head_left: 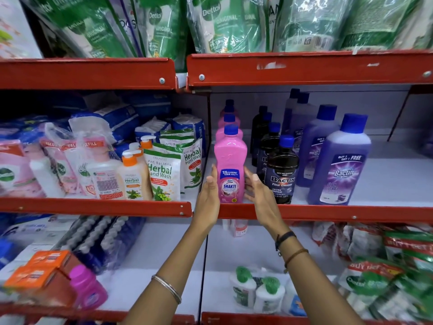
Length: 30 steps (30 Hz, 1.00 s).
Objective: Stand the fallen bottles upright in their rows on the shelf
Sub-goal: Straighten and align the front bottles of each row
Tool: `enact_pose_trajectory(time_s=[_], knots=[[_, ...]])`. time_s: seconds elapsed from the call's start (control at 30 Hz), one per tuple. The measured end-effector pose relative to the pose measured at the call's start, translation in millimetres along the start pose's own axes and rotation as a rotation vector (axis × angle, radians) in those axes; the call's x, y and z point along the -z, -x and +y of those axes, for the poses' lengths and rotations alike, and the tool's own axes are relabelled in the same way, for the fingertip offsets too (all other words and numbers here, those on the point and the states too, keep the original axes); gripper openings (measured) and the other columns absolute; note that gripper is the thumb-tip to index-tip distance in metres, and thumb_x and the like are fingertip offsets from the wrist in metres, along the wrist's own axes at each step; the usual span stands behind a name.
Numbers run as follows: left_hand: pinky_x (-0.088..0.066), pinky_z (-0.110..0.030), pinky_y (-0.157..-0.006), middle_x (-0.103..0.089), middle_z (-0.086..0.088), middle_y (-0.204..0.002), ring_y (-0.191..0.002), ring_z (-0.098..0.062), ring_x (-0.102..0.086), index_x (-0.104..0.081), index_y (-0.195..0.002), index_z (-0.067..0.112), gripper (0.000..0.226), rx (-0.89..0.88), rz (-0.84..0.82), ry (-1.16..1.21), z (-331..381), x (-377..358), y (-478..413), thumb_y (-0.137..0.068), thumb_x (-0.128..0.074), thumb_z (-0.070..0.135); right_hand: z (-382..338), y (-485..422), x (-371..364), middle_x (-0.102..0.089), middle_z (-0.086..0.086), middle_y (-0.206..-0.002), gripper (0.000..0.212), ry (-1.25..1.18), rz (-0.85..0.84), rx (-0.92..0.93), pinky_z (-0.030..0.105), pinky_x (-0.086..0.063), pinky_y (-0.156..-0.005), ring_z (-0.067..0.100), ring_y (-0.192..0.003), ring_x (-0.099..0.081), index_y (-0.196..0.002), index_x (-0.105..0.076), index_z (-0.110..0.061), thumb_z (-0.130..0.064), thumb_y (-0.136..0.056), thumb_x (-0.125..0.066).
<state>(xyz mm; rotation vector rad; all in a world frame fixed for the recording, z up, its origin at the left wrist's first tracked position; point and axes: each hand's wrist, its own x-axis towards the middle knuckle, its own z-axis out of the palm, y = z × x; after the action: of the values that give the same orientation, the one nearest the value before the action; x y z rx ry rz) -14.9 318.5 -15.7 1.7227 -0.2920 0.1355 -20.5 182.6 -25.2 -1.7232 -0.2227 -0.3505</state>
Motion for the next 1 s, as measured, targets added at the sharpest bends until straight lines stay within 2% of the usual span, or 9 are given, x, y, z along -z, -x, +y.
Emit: enact_pose_trajectory(time_s=[0.07,0.13,0.23,0.3,0.47,0.7,0.8,0.93,1.0], knots=[[-0.04,-0.012,-0.087,-0.037,-0.003,-0.15,-0.123,-0.009,-0.042,-0.015,-0.145,0.041,0.078,-0.018,0.012,-0.017,-1,3,3,-0.072,-0.003,0.066,3,2,-1,-0.054,-0.031,-0.115,0.041,0.023,0.0,0.01,0.02,-0.045,-0.095,-0.009,-0.109,-0.055,-0.13,-0.035,-0.054,-0.061,-0.09,-0.024],[-0.036,-0.022,-0.094,-0.037,-0.003,-0.15,-0.122,-0.009,-0.041,-0.015,-0.144,0.043,0.085,-0.028,0.0,-0.036,0,6,5,-0.066,-0.003,0.073,6,3,0,-0.055,-0.024,-0.121,0.04,0.012,-0.004,0.009,0.022,-0.045,-0.097,-0.006,-0.111,-0.055,-0.132,-0.036,-0.052,-0.056,-0.094,-0.025],[-0.032,-0.022,-0.095,-0.039,0.001,-0.148,-0.118,-0.004,-0.038,-0.013,-0.144,0.043,0.083,-0.044,-0.022,-0.098,1,10,9,-0.068,-0.003,0.073,11,7,2,-0.052,-0.004,-0.133,0.05,-0.022,0.018,0.014,0.018,-0.045,-0.094,0.005,-0.117,-0.055,-0.14,-0.035,-0.035,-0.053,-0.094,-0.027],[-0.031,-0.02,-0.094,-0.043,0.002,-0.145,-0.117,-0.003,-0.04,-0.012,-0.145,0.041,0.074,-0.034,-0.032,-0.151,-1,12,12,-0.075,-0.004,0.065,15,10,0,-0.052,0.0,-0.133,0.058,-0.045,0.053,0.014,0.017,-0.045,-0.094,0.012,-0.12,-0.054,-0.141,-0.037,-0.029,-0.056,-0.091,-0.028],[-0.035,-0.021,-0.094,-0.053,-0.001,-0.138,-0.11,-0.005,-0.046,-0.014,-0.145,0.041,0.074,-0.032,-0.062,-0.221,-7,16,17,-0.075,-0.004,0.064,11,13,-4,-0.06,-0.02,-0.108,0.05,-0.043,0.056,0.011,0.013,-0.046,-0.087,-0.004,-0.105,-0.059,-0.126,-0.044,-0.04,-0.063,-0.084,-0.031],[-0.039,-0.024,-0.093,-0.053,0.004,-0.131,-0.108,-0.005,-0.047,-0.012,-0.145,0.042,0.063,-0.024,-0.071,-0.22,-7,15,18,-0.084,-0.007,0.059,4,17,-9,-0.066,-0.019,-0.095,0.033,-0.006,0.075,0.028,0.01,-0.049,-0.074,-0.004,-0.091,-0.066,-0.1,-0.057,-0.047,-0.063,-0.084,-0.034],[-0.041,-0.024,-0.091,-0.054,0.005,-0.127,-0.106,-0.005,-0.049,-0.015,-0.145,0.039,0.065,-0.019,-0.067,-0.207,-5,15,18,-0.084,-0.008,0.059,3,19,-10,-0.066,-0.011,-0.095,0.032,0.003,0.085,0.046,0.006,-0.048,-0.071,-0.01,-0.088,-0.065,-0.106,-0.053,-0.046,-0.061,-0.083,-0.035],[-0.038,-0.027,-0.102,-0.045,0.004,-0.14,-0.12,-0.006,-0.044,-0.017,-0.145,0.038,0.074,-0.05,-0.012,-0.156,-12,11,20,-0.079,-0.011,0.07,3,26,-9,-0.066,-0.009,-0.102,0.038,-0.009,0.137,0.066,0.006,-0.048,-0.073,-0.007,-0.092,-0.064,-0.113,-0.051,-0.041,-0.06,-0.085,-0.034],[-0.041,-0.036,-0.107,-0.038,0.004,-0.146,-0.131,-0.008,-0.038,-0.024,-0.143,0.034,0.074,-0.114,0.12,-0.128,-19,3,27,-0.08,-0.017,0.073,9,33,-3,-0.067,-0.001,-0.113,0.047,0.015,0.323,0.127,0.018,-0.049,-0.085,0.006,-0.104,-0.063,-0.115,-0.056,-0.034,-0.064,-0.088,-0.033]])
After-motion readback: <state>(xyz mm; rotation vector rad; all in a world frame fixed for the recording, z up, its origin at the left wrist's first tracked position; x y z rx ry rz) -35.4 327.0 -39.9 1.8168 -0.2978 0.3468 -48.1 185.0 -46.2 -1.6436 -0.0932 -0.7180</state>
